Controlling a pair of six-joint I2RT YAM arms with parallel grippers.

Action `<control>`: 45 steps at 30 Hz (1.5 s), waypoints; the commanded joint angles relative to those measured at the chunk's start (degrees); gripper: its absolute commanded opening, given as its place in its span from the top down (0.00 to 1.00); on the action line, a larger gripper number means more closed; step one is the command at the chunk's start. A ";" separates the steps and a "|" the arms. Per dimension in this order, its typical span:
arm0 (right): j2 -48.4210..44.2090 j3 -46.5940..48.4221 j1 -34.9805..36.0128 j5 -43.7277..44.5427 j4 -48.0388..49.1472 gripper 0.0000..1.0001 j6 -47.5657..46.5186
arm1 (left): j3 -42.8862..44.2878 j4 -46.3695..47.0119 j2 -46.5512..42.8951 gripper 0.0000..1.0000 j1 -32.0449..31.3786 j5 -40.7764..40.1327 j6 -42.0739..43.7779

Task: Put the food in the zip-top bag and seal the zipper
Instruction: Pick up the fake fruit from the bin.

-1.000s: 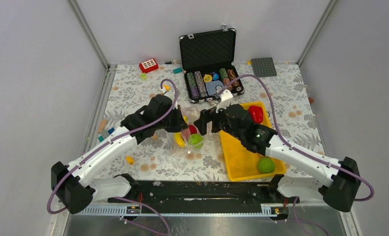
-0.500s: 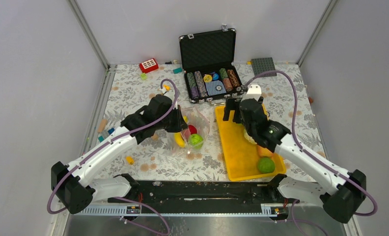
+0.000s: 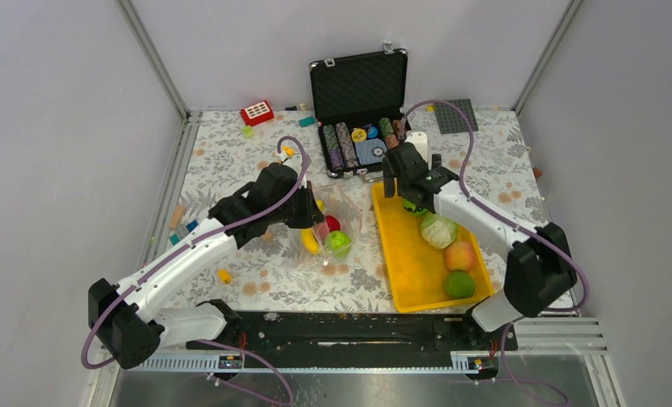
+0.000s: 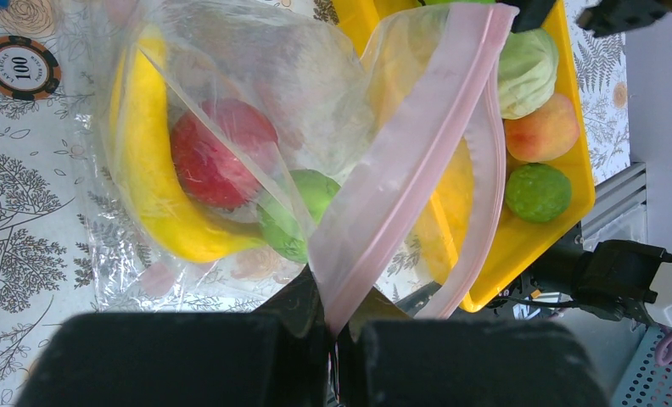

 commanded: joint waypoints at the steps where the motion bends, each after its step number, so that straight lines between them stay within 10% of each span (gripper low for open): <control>1: 5.28 4.19 -2.58 -0.27 -2.62 0.00 -1.36 | -0.05 2.70 -0.74 1.00 0.26 0.20 0.15; 20: 21.32 7.08 -6.78 -2.53 -4.93 0.03 0.70 | 0.73 2.78 0.08 1.00 0.27 0.70 0.42; 32: 6.48 3.00 -6.86 -3.68 -3.72 0.41 0.51 | 0.75 2.78 0.24 1.00 0.31 0.73 0.23; 45: -27.78 -15.72 -6.78 -61.47 26.70 0.41 1.06 | 1.42 3.06 1.23 1.00 0.26 1.87 0.00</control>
